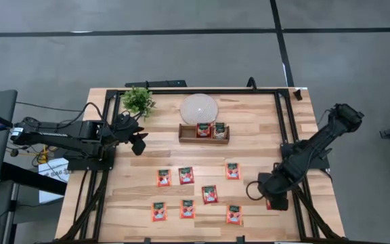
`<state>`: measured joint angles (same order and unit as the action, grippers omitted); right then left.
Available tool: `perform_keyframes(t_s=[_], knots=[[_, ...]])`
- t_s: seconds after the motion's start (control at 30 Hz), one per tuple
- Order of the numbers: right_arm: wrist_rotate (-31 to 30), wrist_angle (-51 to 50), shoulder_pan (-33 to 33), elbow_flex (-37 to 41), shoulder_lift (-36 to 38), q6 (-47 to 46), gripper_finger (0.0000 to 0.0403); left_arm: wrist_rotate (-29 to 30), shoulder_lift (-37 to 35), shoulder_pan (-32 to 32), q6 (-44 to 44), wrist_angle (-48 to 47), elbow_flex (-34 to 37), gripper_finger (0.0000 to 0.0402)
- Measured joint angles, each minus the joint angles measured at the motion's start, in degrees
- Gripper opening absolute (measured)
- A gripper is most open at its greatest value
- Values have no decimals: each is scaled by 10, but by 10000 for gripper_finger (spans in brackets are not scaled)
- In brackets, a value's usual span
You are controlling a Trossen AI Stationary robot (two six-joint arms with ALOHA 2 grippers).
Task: Pick & Place Tea
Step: Put the red tea bag into the middle section of the wooden organizer
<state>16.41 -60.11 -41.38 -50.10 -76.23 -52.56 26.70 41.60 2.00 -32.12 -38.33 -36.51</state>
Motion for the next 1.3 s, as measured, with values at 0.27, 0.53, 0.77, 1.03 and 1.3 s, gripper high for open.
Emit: perform_keyframes(t_s=[0.27, 0.53, 0.77, 1.03, 1.3], knots=[[1, 58, -18, 64, 0, -63, 87, 0, 0, 0, -7, 1, 0, 137], [1, 71, -17, 87, 0, -101, 87, -9, 0, 0, -9, 7, 0, 137], [3, 108, -17, 110, 0, -120, 87, -9, 0, 0, -9, 8, 0, 138], [1, 109, -20, 110, 0, -125, 87, -9, 0, 0, -9, 8, 0, 137], [0, 109, -21, 110, -2, -135, 87, -9, 0, 0, -5, 8, 0, 137]])
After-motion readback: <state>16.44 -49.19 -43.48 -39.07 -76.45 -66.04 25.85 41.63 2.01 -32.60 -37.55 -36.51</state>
